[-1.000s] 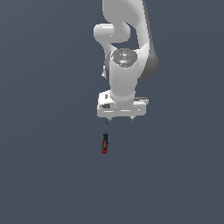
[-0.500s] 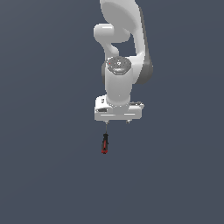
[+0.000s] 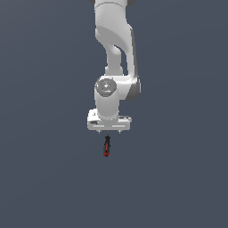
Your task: Pick up the object and move it to a goal position.
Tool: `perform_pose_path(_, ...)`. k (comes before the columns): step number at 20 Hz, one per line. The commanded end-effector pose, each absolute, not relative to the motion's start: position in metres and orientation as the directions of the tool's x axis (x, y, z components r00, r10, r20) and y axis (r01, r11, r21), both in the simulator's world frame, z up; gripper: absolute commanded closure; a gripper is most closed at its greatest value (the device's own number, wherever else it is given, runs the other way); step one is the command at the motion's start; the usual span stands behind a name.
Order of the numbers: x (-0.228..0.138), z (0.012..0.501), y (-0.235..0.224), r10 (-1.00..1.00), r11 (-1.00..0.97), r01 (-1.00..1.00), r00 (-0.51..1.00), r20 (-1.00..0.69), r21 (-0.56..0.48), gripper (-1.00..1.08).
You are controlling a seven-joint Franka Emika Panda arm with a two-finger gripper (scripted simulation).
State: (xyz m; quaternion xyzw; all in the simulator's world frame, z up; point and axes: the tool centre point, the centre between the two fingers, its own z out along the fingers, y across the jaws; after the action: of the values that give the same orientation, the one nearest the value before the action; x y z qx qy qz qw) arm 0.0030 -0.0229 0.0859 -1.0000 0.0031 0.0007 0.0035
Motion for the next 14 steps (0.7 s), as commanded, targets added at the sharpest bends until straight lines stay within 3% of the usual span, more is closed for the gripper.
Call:
perform_pose_path(1,0.002,0.074,-0.031,-0.011,-1.000,-0.011,1.000,0.000,-0.003,-0.92)
perform_pose_path(14,0.000,0.050,-0.037,-0.015,-1.000,-0.015,1.000,-0.001,0.000,-0.92)
